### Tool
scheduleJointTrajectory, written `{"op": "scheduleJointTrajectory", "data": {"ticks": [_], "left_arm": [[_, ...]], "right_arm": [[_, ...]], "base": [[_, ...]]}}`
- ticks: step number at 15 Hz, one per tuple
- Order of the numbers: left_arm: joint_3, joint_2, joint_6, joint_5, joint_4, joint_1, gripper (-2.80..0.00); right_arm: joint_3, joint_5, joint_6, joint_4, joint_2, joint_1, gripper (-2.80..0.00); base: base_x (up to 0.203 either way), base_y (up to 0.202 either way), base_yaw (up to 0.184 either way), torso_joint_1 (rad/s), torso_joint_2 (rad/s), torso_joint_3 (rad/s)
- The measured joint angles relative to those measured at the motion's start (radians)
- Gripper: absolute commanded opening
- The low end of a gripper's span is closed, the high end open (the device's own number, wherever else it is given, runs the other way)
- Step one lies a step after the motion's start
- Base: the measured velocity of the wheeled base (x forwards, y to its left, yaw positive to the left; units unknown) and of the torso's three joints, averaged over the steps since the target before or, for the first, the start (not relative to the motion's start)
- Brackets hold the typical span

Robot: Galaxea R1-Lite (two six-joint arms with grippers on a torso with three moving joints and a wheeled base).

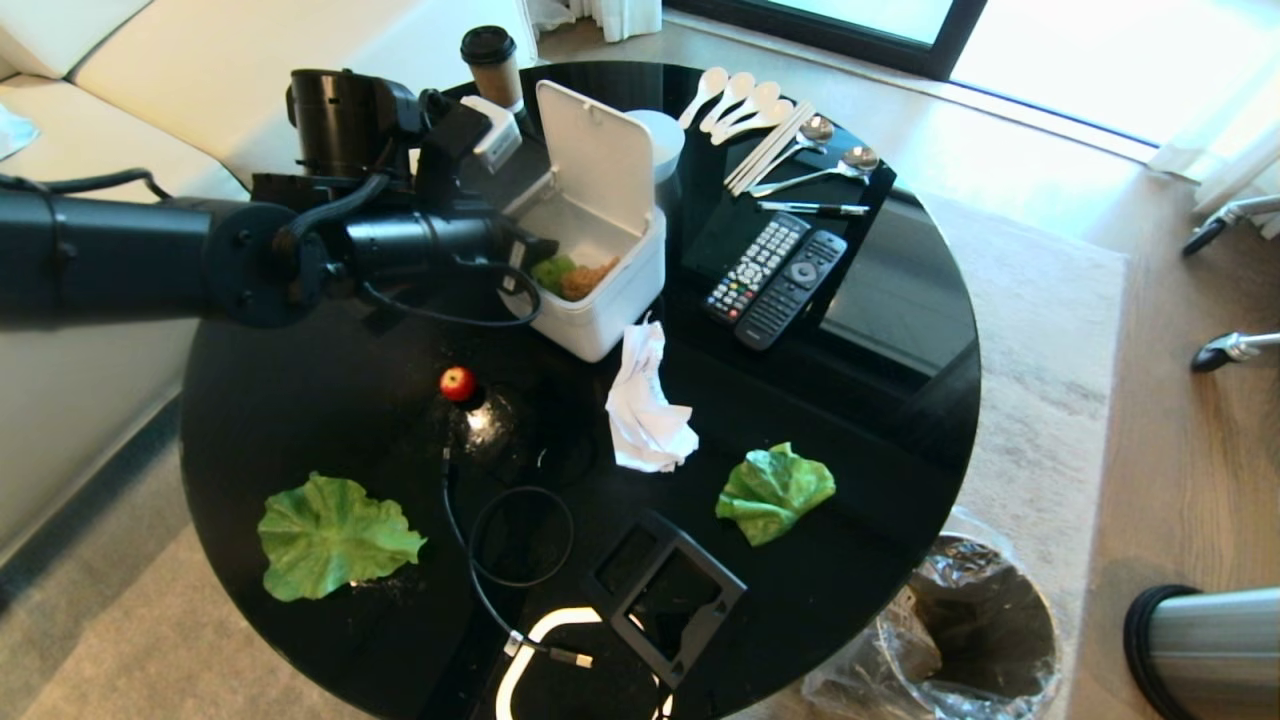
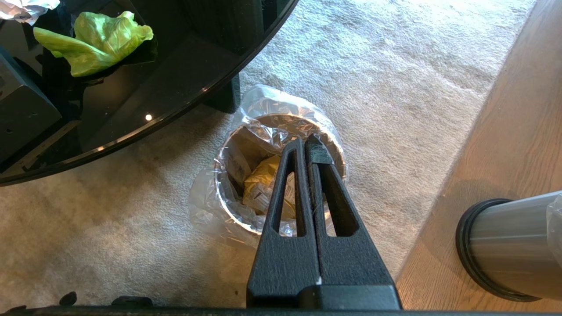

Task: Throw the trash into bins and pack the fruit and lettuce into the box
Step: Throw fruit into the desktop trash can

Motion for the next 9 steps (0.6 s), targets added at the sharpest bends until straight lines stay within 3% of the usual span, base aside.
{"op": "scheduleJointTrajectory", "data": {"ticks": [9], "left_arm": [[0.027, -0.072, -0.002, 0.009, -0.028, -0.01, 0.0]], "right_arm": [[0.0, 0.0, 0.0, 0.0, 0.0, 0.0, -2.8]], "base": [[0.0, 0.0, 0.0, 0.0, 0.0, 0.0]]}}
